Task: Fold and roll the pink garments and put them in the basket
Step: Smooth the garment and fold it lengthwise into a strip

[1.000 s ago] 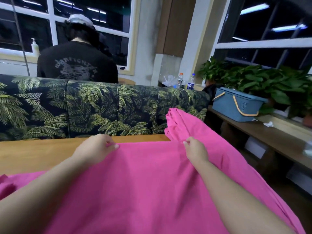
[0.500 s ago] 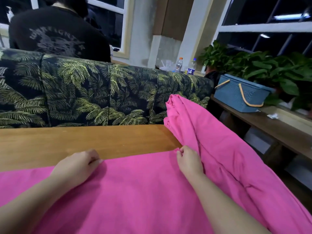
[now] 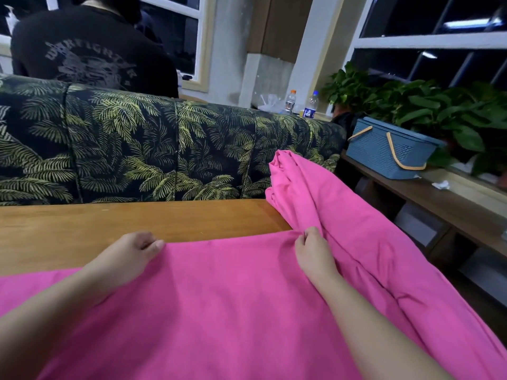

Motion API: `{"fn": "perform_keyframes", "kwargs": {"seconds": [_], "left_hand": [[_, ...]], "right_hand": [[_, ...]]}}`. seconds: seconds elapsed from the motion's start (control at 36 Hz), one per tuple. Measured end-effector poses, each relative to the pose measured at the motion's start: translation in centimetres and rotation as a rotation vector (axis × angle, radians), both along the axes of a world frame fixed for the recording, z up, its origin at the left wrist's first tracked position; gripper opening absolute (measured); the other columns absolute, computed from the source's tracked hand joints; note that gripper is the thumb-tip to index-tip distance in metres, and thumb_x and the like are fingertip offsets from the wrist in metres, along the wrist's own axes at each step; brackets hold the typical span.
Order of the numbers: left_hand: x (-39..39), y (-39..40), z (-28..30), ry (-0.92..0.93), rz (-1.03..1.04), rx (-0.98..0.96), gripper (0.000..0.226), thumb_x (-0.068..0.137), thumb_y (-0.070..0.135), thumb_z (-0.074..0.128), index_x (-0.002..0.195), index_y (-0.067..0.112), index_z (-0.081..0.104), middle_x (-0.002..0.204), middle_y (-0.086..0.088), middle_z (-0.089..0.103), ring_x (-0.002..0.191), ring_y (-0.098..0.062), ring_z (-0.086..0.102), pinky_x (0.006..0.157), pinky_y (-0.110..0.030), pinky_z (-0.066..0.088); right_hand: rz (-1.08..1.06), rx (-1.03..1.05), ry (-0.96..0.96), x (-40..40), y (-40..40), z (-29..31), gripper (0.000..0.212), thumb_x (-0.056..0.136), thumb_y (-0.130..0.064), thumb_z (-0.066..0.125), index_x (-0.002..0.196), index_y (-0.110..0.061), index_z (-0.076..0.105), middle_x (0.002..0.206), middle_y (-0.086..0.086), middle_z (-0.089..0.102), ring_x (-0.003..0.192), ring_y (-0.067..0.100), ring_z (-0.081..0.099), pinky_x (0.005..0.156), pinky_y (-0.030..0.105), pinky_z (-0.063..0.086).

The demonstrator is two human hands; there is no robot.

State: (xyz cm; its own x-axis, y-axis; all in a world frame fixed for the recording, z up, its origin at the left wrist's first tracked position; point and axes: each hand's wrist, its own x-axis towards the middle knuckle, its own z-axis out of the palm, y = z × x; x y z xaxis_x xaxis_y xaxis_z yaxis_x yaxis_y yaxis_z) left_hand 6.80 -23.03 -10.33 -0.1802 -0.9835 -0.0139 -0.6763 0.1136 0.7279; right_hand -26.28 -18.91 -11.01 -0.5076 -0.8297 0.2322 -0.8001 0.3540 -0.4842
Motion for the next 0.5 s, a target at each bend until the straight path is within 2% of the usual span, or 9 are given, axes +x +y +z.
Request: {"fn": "perform_keyframes", "kwargs": {"seconds": [0.06, 0.17, 0.25, 0.39, 0.5], "left_hand": [[-0.4, 0.2, 0.2, 0.017, 0.004, 0.023, 0.020, 0.096, 0.022, 0.055, 0.083, 0.009, 0.065, 0.084, -0.013, 0.067, 0.077, -0.024, 0.059, 0.067, -0.031, 0.043], [-0.9, 0.5, -0.3, -0.199, -0.048, -0.014, 0.018, 0.094, 0.024, 0.059, 0.077, 0.021, 0.058, 0.080, -0.003, 0.062, 0.078, -0.022, 0.057, 0.064, -0.027, 0.034], [-1.1, 1.0, -0.8, -0.319, -0.071, -0.021, 0.020, 0.091, 0.037, 0.060, 0.076, 0.026, 0.056, 0.080, -0.001, 0.061, 0.081, -0.023, 0.060, 0.064, -0.026, 0.035], [-0.9, 1.1, -1.2, -0.342, -0.061, -0.089, 0.019, 0.093, 0.037, 0.058, 0.076, 0.030, 0.053, 0.085, -0.003, 0.065, 0.088, -0.026, 0.063, 0.066, -0.028, 0.038], [-0.9, 0.4, -1.4, -0.339, -0.034, -0.142, 0.016, 0.095, 0.035, 0.053, 0.082, 0.027, 0.055, 0.079, -0.002, 0.062, 0.089, -0.029, 0.063, 0.066, -0.030, 0.039]], "right_hand": [[-0.002, 0.004, -0.006, -0.2, 0.2, 0.1, 0.018, 0.099, -0.012, 0.041, 0.108, 0.000, 0.050, 0.109, 0.020, 0.061, 0.102, 0.035, 0.058, 0.073, 0.035, 0.038], [0.026, 0.169, 0.151, -0.9, 0.6, -0.8, 0.026, 0.101, -0.023, 0.041, 0.106, -0.003, 0.056, 0.111, 0.016, 0.065, 0.105, 0.032, 0.060, 0.078, 0.035, 0.043], [0.020, 0.224, 0.208, -0.9, 0.5, -1.2, 0.030, 0.103, -0.027, 0.038, 0.110, -0.006, 0.057, 0.113, 0.013, 0.065, 0.105, 0.030, 0.061, 0.079, 0.035, 0.046], [0.013, 0.235, 0.240, -0.7, 0.3, -1.2, 0.029, 0.103, -0.027, 0.037, 0.115, -0.007, 0.055, 0.116, 0.013, 0.063, 0.107, 0.031, 0.061, 0.081, 0.035, 0.047], [0.001, 0.221, 0.232, -0.7, -0.4, -0.9, 0.028, 0.103, -0.026, 0.038, 0.112, -0.005, 0.054, 0.114, 0.014, 0.063, 0.105, 0.032, 0.061, 0.080, 0.036, 0.046]]}}
